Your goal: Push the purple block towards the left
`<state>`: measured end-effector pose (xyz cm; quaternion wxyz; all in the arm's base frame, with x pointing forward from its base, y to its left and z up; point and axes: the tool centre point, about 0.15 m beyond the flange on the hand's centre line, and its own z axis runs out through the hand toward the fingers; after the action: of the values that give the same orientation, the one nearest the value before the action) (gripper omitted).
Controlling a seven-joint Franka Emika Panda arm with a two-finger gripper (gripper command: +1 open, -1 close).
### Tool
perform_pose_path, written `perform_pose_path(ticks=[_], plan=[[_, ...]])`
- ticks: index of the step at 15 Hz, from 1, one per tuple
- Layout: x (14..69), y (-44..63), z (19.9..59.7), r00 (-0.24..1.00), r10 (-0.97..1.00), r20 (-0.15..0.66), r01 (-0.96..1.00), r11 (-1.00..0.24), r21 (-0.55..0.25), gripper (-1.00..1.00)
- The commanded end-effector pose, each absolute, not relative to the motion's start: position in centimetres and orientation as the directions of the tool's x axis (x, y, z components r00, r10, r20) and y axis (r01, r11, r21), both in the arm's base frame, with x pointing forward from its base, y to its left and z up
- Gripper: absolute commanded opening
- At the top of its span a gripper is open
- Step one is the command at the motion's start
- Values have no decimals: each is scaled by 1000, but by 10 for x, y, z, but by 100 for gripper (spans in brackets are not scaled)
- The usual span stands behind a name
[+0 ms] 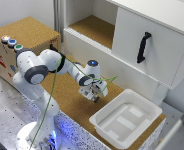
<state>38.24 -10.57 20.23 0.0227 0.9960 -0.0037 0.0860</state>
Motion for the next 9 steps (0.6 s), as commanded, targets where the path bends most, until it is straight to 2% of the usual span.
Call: perform_pose_path(ticks=[1, 9], plan=[[387, -61, 205, 995, -21, 100, -24, -999, 33, -100], [380, -3, 212, 993, -40, 108, -41, -999, 10, -100]])
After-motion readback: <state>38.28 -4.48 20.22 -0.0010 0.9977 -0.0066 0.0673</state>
